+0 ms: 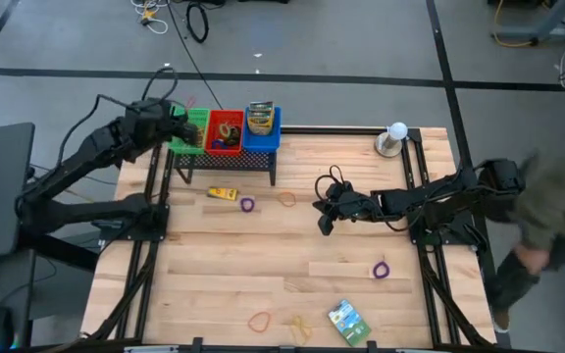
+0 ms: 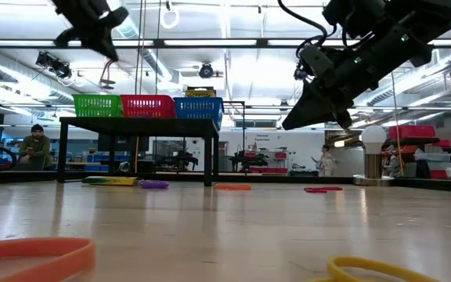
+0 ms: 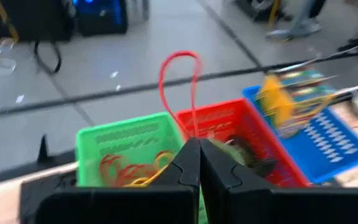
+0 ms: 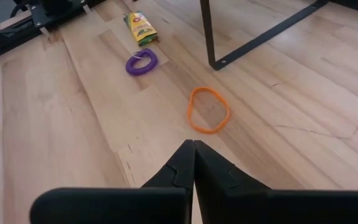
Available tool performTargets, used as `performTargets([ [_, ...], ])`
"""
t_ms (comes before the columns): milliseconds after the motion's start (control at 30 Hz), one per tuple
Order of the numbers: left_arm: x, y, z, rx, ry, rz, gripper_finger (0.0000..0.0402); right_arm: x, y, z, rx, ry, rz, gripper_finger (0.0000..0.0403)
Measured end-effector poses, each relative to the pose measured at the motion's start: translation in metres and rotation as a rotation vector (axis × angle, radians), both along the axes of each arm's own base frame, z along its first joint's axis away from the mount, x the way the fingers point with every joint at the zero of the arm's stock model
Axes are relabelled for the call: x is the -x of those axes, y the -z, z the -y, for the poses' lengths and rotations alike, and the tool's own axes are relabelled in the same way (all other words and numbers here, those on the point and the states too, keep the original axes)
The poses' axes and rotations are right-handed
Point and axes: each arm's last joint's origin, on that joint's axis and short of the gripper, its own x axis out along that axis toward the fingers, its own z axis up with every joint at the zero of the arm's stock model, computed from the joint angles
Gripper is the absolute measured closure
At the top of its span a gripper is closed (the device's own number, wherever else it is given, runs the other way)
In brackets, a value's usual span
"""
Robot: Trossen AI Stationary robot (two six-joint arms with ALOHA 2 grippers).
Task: Pick & Place Office Desk Supplies
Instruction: Put the red rubber band into the green bin on the shelf, then put the yellow rubber band into the green bin on the shelf
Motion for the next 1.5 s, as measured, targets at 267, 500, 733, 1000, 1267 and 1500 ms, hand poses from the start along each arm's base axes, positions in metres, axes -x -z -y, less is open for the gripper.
performTargets([
  [267, 0.006, 0.029, -0.034, 0.152, -0.020, -0.012, 0.0400, 0.000, 0.000, 0.000, 0.015, -0.010, -0.006, 0.0391],
  [500, 0.012, 0.066, -0.048, 0.254, -0.068, 0.028, 0.0396, 0.000, 0.000, 0.000, 0.015, -0.010, -0.005, 0.0391],
  [733, 0.014, 0.067, -0.049, 0.234, -0.050, -0.009, 0.0346, 0.000, 0.000, 0.000, 0.015, -0.010, -0.003, 0.0391],
  [1000, 0.016, 0.064, -0.046, 0.211, -0.030, -0.011, 0.0280, 0.000, 0.000, 0.000, 0.003, -0.005, 0.001, 0.0391],
  [1267, 0.022, 0.055, -0.038, 0.142, -0.006, 0.000, 0.0226, 0.000, 0.000, 0.001, 0.048, -0.010, -0.011, 0.0391],
  [1500, 0.026, 0.040, -0.029, -0.003, 0.064, 0.037, 0.0208, 0.000, 0.000, 0.001, 0.057, -0.018, -0.015, 0.0391],
])
